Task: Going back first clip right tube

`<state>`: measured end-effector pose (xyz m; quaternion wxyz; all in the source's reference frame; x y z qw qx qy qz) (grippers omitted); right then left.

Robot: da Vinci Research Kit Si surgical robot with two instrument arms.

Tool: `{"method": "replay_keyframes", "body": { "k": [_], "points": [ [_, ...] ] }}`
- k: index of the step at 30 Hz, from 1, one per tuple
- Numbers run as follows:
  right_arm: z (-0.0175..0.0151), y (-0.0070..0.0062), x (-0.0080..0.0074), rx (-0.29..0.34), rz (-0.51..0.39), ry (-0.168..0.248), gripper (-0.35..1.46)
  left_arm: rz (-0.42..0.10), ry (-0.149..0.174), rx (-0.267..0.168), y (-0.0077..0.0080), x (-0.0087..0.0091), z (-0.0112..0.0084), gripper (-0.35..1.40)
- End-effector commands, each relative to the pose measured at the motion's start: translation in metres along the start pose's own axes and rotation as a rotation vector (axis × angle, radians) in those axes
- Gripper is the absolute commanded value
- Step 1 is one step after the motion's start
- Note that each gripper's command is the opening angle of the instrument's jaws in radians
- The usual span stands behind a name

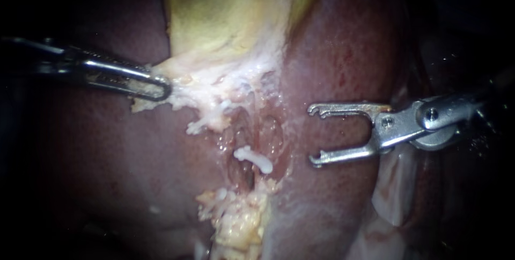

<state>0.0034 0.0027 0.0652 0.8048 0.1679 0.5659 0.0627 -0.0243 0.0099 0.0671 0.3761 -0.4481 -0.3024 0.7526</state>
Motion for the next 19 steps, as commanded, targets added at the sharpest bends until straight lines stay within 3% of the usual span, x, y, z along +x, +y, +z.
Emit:
{"method": "replay_keyframes", "body": {
  "k": [1, 6, 19],
  "points": [
    [0.0001, 0.0000, 0.0000, 0.000, 0.000, 0.000, 0.50, 0.001, -0.002, 0.000, -0.0003, -0.0002, 0.0004, -0.35],
    [0.0001, -0.0001, 0.0000, 0.000, 0.000, 0.000, 0.50, 0.012, -0.001, -0.003, -0.0011, -0.0007, 0.0014, -0.35],
    [0.0001, -0.0001, 0.0000, 0.000, 0.000, 0.000, 0.50, 0.012, -0.002, -0.005, -0.0011, -0.0006, 0.0016, -0.35]
  ]
}}
